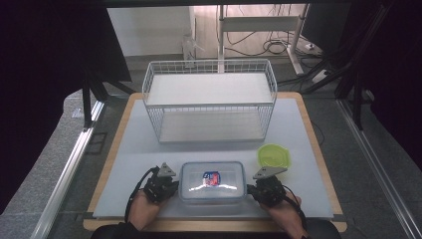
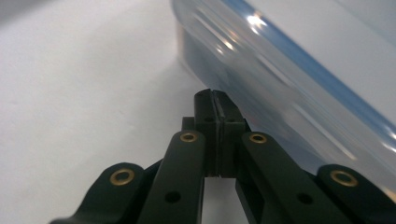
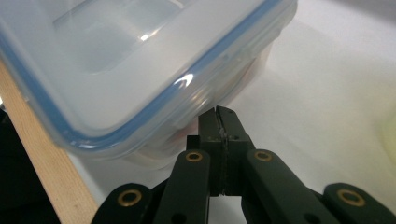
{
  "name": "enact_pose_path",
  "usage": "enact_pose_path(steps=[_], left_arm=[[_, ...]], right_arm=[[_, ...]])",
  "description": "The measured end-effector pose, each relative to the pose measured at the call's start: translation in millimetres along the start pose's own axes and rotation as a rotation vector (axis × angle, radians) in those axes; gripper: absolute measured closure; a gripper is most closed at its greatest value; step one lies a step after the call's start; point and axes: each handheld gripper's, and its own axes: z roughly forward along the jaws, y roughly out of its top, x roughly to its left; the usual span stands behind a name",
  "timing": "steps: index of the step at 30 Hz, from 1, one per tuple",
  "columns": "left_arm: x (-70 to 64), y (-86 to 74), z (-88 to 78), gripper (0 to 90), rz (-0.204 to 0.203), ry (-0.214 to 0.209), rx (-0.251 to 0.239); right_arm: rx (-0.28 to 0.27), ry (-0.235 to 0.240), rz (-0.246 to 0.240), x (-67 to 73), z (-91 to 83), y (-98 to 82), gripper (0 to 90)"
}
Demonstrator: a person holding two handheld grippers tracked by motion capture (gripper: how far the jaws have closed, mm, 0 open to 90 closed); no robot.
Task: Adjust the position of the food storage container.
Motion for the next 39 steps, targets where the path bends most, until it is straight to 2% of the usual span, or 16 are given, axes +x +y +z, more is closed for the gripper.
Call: enact_pose_path(steps=[2,3,4,6,7,10,12,15,17,21,25,27,29,34,36,39], left_arm=[[3.6,1.8,3.3,90.0,-0.006,0.004,-0.001],[5.6,1.2,3.3,84.7,-0.007,0.006,-0.007],[7.0,0.1,1.9,84.7,-0.016,-0.006,-0.018],[9.0,-1.7,-4.0,81.6,-0.019,0.002,-0.042],[11.7,-3.4,-9.8,81.6,-0.029,0.015,-0.068],[15.5,-6.0,-13.2,83.0,-0.044,0.013,-0.086],[17.0,-7.9,-14.3,86.5,-0.044,0.009,-0.089],[16.8,-9.5,-15.7,88.2,-0.034,-0.004,-0.095],[16.5,-10.4,-16.1,88.5,-0.024,-0.020,-0.103],[15.8,-12.9,-15.6,86.9,-0.001,-0.047,-0.098],[14.6,-13.2,-15.4,86.0,0.011,-0.052,-0.098],[14.3,-13.4,-14.9,85.8,0.015,-0.050,-0.094],[14.4,-13.5,-15.1,85.8,0.020,-0.050,-0.091],[16.1,-14.8,-16.5,85.5,0.013,-0.048,-0.097],[17.7,-15.9,-18.7,84.9,0.012,-0.041,-0.103],[20.3,-18.4,-24.1,80.6,0.014,-0.020,-0.116]], right_arm=[[-0.002,0.012,0.006,-2.5,0.8,-0.2,90.0],[-0.002,0.038,0.025,-6.1,0.5,-1.2,90.0],[-0.002,0.038,0.025,-6.1,0.5,-1.2,90.0],[-0.008,0.007,0.017,-8.5,-4.4,-0.6,90.0],[-0.033,-0.013,0.025,-12.8,-10.4,1.1,90.0],[-0.062,-0.033,0.034,-18.1,-16.9,5.4,90.0],[-0.112,-0.060,0.032,-26.4,-22.9,17.5,90.0],[-0.140,-0.073,0.031,-31.6,-24.1,29.1,90.0],[-0.146,-0.090,0.029,-36.3,-21.2,40.9,89.9],[-0.108,-0.109,0.030,-45.3,-6.6,54.8,89.9],[-0.084,-0.135,0.036,-54.5,-1.8,54.3,90.0],[-0.096,-0.130,0.059,-60.3,-4.1,52.0,90.0],[-0.101,-0.151,0.060,-64.1,-6.9,51.0,90.0],[-0.132,-0.164,0.095,-76.1,-15.0,46.8,90.0],[-0.139,-0.175,0.089,-74.7,-17.4,45.4,90.0],[-0.152,-0.144,0.065,-65.2,-18.5,41.9,86.8]])
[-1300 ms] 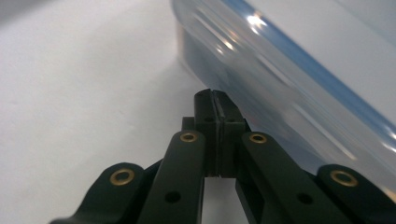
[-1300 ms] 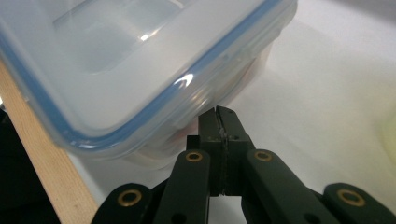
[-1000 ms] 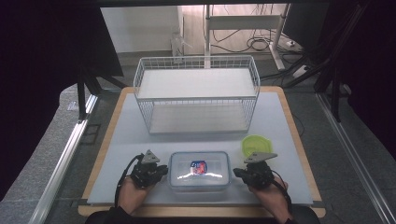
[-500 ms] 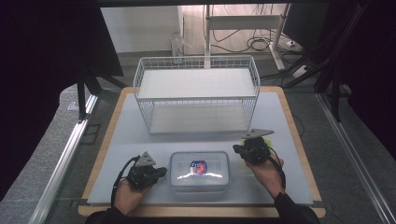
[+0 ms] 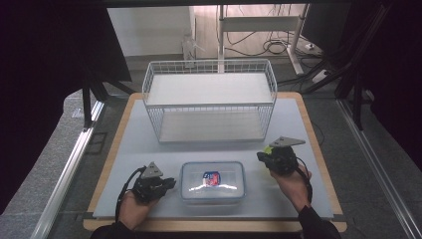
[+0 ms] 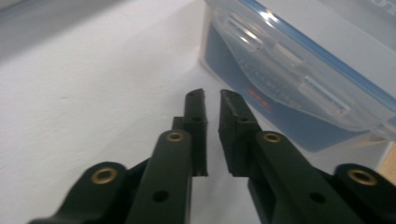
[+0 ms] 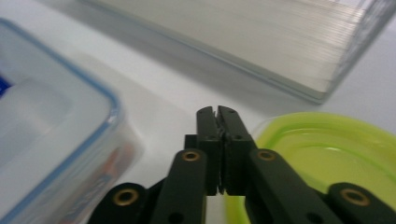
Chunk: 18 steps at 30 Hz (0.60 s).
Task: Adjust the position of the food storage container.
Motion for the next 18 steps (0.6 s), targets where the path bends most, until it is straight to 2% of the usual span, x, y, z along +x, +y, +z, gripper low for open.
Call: enact_pose_path(steps=[3,7,10,14,15,18], left_arm=[[1.5,-2.0,-6.1,66.9,0.007,0.035,-0.017],[4.5,-4.6,-11.5,43.2,-0.002,0.046,-0.048],[7.5,-6.4,-12.3,29.6,-0.010,0.048,-0.060],[8.9,-6.9,-12.8,20.1,-0.008,0.037,-0.064],[8.3,-6.7,-12.6,15.8,-0.002,0.038,-0.062],[7.2,-6.2,-11.8,11.1,0.012,0.033,-0.068]], right_arm=[[-0.001,0.020,-0.034,8.6,-2.3,-2.4,80.0],[-0.019,0.038,-0.051,16.3,-8.7,-7.5,60.2],[-0.025,0.054,-0.057,19.6,-14.2,-12.0,46.5],[-0.023,0.066,-0.055,21.8,-19.2,-18.6,35.9],[-0.022,0.076,-0.055,22.1,-20.1,-19.9,33.5],[-0.029,0.103,-0.052,22.9,-21.4,-22.9,25.1]])
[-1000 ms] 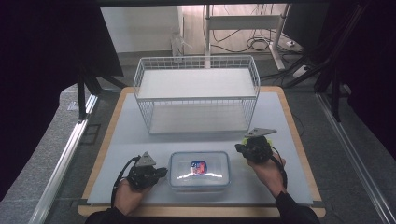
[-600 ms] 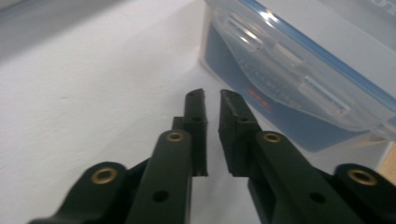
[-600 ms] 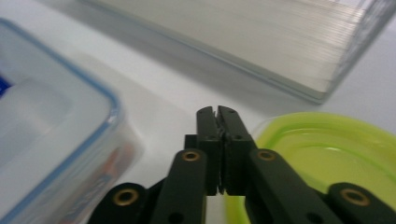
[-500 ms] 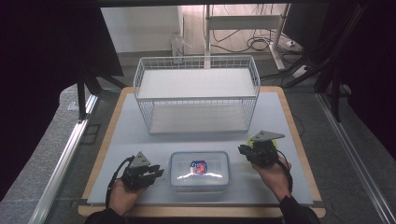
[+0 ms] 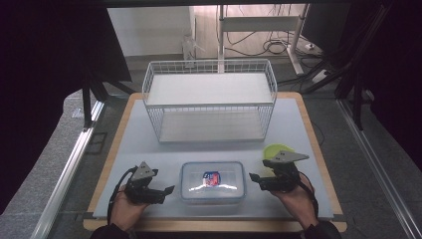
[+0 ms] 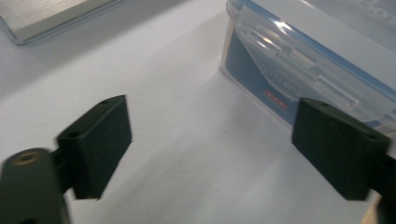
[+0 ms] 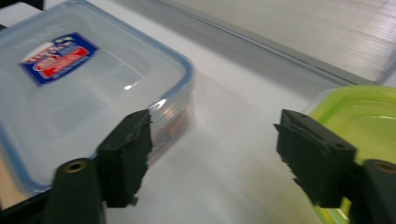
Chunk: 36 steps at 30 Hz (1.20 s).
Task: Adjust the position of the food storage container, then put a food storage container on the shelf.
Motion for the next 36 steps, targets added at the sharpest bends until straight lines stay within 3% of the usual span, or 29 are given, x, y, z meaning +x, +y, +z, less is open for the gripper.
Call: enact_pose_path(steps=[4,7,11,17,24,27,31,32,34,36], left_arm=[[2.9,-1.2,1.1,4.5,-0.011,-0.023,-0.011],[4.8,-1.6,-0.2,2.7,-0.020,-0.075,-0.035],[2.2,0.8,-2.0,2.0,-0.005,-0.104,-0.039],[-6.2,8.4,-3.1,2.1,0.013,-0.138,-0.041],[-12.1,14.2,0.6,1.7,-0.002,-0.201,-0.060],[-15.0,16.3,2.9,1.4,0.005,-0.216,-0.054],[-14.8,19.2,8.0,0.8,-0.019,-0.256,-0.051],[-13.5,19.5,10.9,0.1,-0.041,-0.296,-0.051],[-11.3,19.3,16.0,0.0,-0.072,-0.348,-0.052],[-10.0,19.7,24.0,0.0,-0.091,-0.358,-0.021]], right_arm=[[-0.009,0.027,-0.009,1.6,-0.3,-1.3,17.6],[-0.010,0.044,-0.020,4.4,-0.5,-1.6,14.4],[-0.001,0.069,-0.042,7.6,0.2,-2.3,10.1],[0.004,0.116,-0.038,12.1,1.5,-1.5,8.1],[0.007,0.188,-0.034,20.0,5.5,1.9,4.2],[0.021,0.181,-0.042,25.5,8.1,4.4,4.4],[0.038,0.201,-0.031,28.6,15.1,6.0,4.6],[0.041,0.207,-0.019,29.4,16.8,6.0,4.7],[0.052,0.240,0.045,30.5,22.1,6.1,3.3],[0.070,0.253,0.079,31.2,25.3,6.4,1.1]])
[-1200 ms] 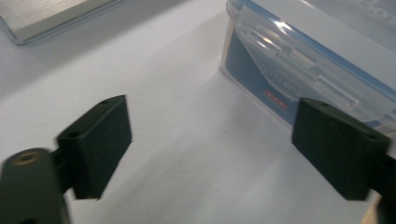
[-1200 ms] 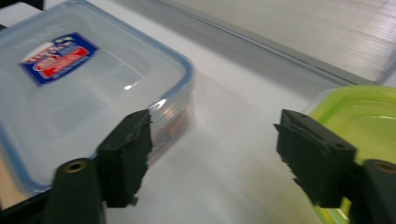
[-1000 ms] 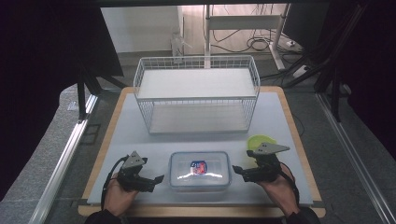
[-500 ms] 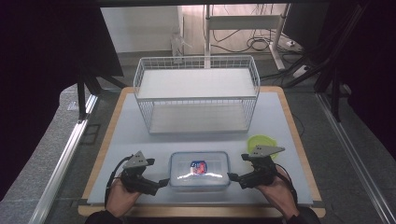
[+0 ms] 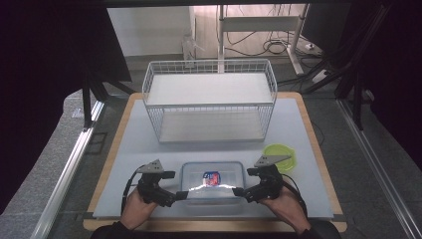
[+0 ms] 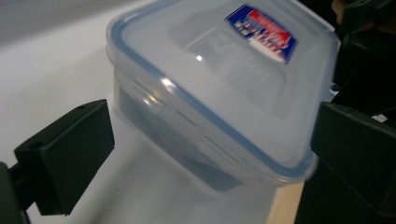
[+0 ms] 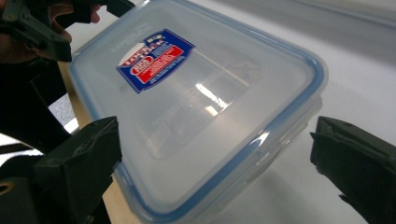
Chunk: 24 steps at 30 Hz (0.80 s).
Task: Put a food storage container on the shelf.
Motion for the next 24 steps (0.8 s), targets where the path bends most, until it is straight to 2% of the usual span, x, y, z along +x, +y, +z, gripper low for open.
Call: enact_pose_path(steps=[1,2,4,6,8,10,13,15,18,20,22,24], left_arm=[[1.8,0.1,2.2,0.0,-0.006,-0.015,0.006],[4.3,0.5,5.6,0.0,-0.029,-0.044,0.012],[5.2,1.7,9.8,0.0,-0.047,-0.071,0.020],[5.8,2.7,12.8,0.0,-0.059,-0.088,0.027],[7.8,3.0,17.5,0.0,-0.098,-0.118,0.036],[9.3,2.6,18.4,0.0,-0.124,-0.130,0.043],[9.7,2.6,18.8,0.0,-0.141,-0.135,0.053],[7.7,3.8,17.7,0.5,-0.144,-0.127,0.066],[6.0,3.8,13.5,3.9,-0.145,-0.127,0.079],[3.6,3.2,9.8,7.4,-0.135,-0.117,0.073],[-0.5,2.2,5.4,11.7,-0.102,-0.102,0.063],[-3.4,1.1,1.7,15.6,-0.093,-0.089,0.048]], right_arm=[[0.009,0.003,0.016,-0.9,2.7,-0.2,0.2],[0.014,0.011,0.021,-1.9,4.1,-0.7,0.2],[0.053,0.030,0.045,-6.2,9.2,-2.7,0.2],[0.073,0.069,0.076,-8.8,13.3,-4.8,0.0],[0.086,0.114,0.115,-10.5,18.5,-5.9,0.0],[0.086,0.120,0.143,-12.6,22.4,-6.0,0.0],[0.101,0.143,0.209,-17.8,26.0,-7.4,0.0],[0.108,0.152,0.232,-19.0,26.6,-8.4,0.0],[0.118,0.140,0.215,-15.2,24.9,-7.7,0.5],[0.116,0.118,0.194,-11.4,20.5,-6.7,4.5],[0.084,0.082,0.166,-6.9,12.8,-6.7,12.4],[0.075,0.086,0.169,-6.8,6.8,-8.0,19.8]])
